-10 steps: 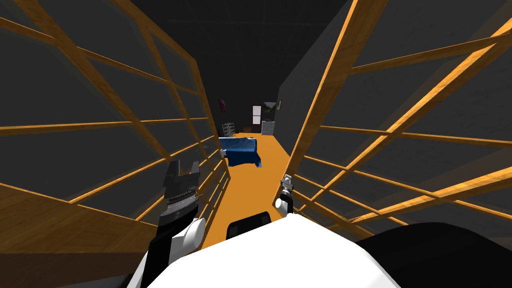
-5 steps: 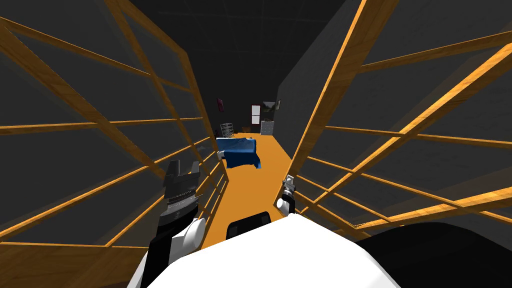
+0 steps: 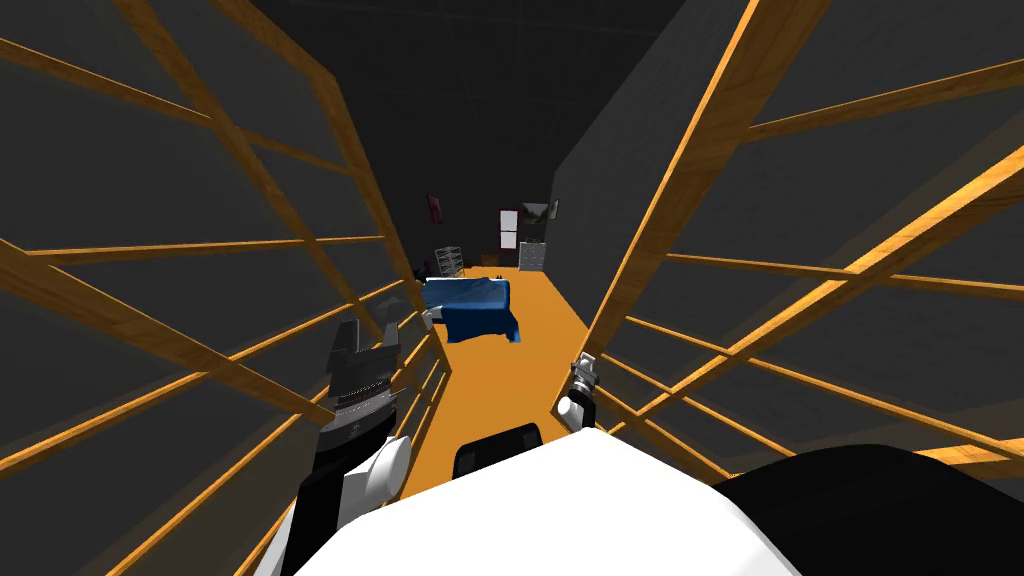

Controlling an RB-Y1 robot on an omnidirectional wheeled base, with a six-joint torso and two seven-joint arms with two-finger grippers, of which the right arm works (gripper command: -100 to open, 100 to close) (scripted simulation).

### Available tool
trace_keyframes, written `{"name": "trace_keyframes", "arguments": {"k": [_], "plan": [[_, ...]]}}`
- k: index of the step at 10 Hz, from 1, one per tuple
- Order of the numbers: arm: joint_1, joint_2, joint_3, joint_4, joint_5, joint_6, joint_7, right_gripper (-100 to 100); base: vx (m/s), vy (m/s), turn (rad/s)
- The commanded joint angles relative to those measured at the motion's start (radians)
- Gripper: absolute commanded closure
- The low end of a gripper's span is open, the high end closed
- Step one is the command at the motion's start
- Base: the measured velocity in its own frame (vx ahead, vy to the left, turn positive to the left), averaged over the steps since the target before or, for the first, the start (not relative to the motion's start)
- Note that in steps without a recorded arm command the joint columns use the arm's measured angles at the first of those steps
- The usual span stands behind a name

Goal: Push the door open

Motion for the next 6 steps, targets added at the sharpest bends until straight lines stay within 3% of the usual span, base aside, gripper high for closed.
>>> {"name": "trace_keyframes", "arguments": {"k": [1, 4, 5, 6], "plan": [[-0.004, -0.009, -0.022, 0.005, -0.013, -0.011, 0.001, 100, 0.192, -0.058, -0.062], [-0.002, -0.003, -0.048, 0.007, -0.033, -0.017, 0.005, 100, 0.192, -0.048, -0.063], [0.000, -0.002, -0.042, 0.004, -0.028, -0.014, 0.008, 100, 0.074, -0.025, -0.025], [0.001, -0.011, -0.057, 0.008, -0.039, -0.020, 0.008, 100, 0.116, -0.038, -0.043]]}}
